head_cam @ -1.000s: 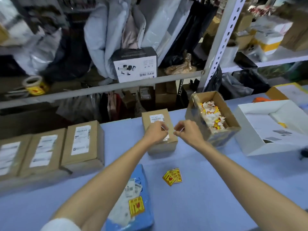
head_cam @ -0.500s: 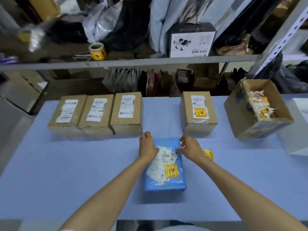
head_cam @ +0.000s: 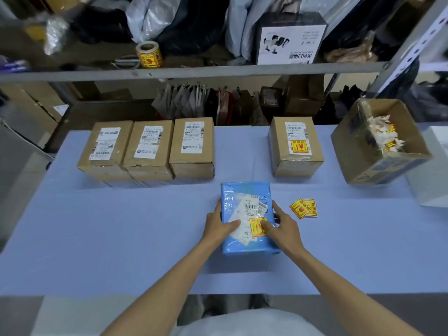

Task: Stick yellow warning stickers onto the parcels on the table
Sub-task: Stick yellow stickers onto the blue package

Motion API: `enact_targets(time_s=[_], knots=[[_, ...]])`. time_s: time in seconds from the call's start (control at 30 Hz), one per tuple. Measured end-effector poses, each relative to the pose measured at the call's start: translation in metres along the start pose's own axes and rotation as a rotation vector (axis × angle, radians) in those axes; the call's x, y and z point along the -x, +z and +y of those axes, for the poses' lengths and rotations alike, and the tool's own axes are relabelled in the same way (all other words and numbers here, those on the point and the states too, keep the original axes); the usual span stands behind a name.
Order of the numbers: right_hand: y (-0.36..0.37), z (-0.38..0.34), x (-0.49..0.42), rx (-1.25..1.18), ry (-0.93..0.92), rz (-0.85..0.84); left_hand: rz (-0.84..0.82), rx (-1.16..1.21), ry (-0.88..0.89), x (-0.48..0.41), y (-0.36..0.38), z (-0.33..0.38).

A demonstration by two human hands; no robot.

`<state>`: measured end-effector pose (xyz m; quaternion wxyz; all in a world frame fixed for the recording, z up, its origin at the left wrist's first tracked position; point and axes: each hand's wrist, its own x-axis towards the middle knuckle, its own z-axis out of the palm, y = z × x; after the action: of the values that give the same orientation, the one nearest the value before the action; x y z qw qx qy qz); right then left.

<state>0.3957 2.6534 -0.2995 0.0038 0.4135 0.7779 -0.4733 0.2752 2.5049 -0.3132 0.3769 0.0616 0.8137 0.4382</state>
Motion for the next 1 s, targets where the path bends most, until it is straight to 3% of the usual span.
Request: enact_targets(time_s=[0.17, 0.37, 0.57, 1.0], knots=[[0.004, 0.005, 0.010, -0.124, 0.035, 0.024, 0.123, 0.096, -0.038, 0.018, 0.012, -0.001], [0.004, 0.003, 0.009, -0.131, 0.063, 0.068, 0.123, 0.011, -0.051, 0.016, 0.012, 0.002], [-0.007, -0.022, -0.017, -0.199, 0.030, 0.089, 0.132, -0.012, 0.034, -0.015, 0.001, 0.041], [-0.036, -0.096, -0.120, -0.085, -0.057, 0.014, 0.152, -0.007, 0.123, -0.110, -0.020, 0.117]])
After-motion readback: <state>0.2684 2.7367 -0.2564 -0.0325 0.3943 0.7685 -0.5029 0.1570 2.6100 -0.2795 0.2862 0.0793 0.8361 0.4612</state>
